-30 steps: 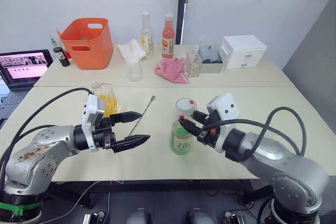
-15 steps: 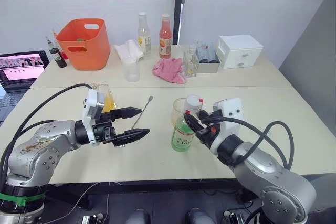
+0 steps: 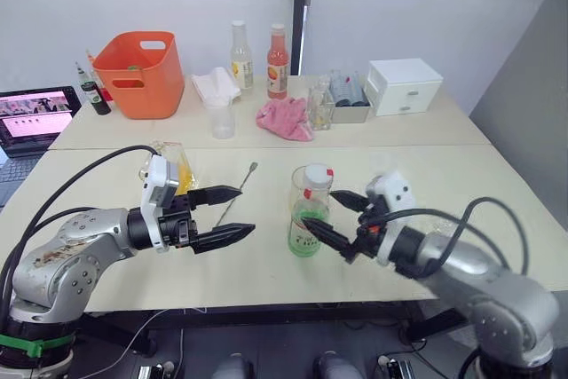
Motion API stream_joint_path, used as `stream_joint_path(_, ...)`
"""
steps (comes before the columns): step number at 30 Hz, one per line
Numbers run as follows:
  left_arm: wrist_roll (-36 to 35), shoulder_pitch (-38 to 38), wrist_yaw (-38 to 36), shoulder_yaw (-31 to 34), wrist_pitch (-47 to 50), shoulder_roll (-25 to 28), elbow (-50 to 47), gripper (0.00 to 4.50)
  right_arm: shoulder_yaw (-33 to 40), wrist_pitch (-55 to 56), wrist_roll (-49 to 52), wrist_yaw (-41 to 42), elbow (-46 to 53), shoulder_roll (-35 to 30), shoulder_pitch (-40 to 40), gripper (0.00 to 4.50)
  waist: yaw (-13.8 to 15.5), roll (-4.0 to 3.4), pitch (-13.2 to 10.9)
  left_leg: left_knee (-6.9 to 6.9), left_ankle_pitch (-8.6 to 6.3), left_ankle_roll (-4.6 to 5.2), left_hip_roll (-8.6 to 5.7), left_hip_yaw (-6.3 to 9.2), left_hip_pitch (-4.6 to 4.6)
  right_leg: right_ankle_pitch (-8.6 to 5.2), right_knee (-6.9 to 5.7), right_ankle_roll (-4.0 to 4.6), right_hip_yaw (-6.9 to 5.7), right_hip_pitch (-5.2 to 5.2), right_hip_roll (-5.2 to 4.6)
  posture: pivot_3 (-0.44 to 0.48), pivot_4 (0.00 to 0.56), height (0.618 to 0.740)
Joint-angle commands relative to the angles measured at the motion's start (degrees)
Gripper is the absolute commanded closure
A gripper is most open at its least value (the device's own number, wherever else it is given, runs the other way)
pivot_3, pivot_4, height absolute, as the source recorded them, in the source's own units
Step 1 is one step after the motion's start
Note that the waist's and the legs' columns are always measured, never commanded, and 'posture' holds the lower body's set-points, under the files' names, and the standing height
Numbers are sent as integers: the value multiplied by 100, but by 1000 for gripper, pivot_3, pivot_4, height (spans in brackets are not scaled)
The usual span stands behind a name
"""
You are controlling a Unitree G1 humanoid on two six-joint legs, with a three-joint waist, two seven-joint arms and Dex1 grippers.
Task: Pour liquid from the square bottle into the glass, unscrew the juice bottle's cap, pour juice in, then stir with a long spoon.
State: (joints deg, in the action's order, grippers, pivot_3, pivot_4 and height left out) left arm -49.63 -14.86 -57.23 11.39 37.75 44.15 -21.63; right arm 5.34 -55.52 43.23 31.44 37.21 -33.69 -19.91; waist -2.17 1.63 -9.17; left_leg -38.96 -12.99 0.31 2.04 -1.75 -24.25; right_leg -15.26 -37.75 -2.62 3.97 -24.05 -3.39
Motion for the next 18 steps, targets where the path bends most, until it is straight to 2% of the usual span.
stream_joint_path(1, -85, -89, -16, -8, -9, -57, -86, 0, -244, 1075, -263, 1904, -1184, -632, -532, 50, -3, 1, -1, 0, 0, 0, 0, -8, 0, 0, 1, 0, -1, 0, 1, 0, 150, 715)
stream_joint_path(3, -74, -127, -29, -36, -1, -74, -69, 0, -677, 1740, -684, 2734, -1974, -829, -1025, 50, -14, 1, -1, 4, 0, 0, 2, -14, -1, 0, 3, 0, -1, -2, 3, 0, 150, 715)
stream_joint_path(7, -74, -203, -14, -52, 10, -82, -47, 0, -1207, 2583, -1176, 3760, -3383, -633, -2008, 50, -40, 2, -1, 6, 0, 0, 4, -17, -2, 1, 2, 1, 2, -9, 6, 0, 150, 715)
stream_joint_path(10, -48, -153, 5, -39, 10, -46, -107, 0, -1391, 2801, -1237, 4275, -3919, -412, -2404, 50, -14, 3, -2, 8, 0, 0, 4, -14, -7, 1, 5, 1, 0, -10, 4, 0, 150, 715)
stream_joint_path(14, -95, -91, 51, 16, 40, -19, -205, 0, -1448, 2941, -1309, 4537, -4206, -149, -2605, 50, 48, 3, -2, 6, -1, 1, 0, -2, -13, 1, 7, 0, -1, -11, -3, 0, 150, 715)
stream_joint_path(18, -119, -58, 92, 89, 60, 31, -251, 0, -1378, 2944, -1305, 4650, -4318, -34, -2628, 1223, 111, 3, -2, 4, -1, 0, 1, 9, -9, 2, -1, 1, -1, -11, -4, 0, 150, 715)
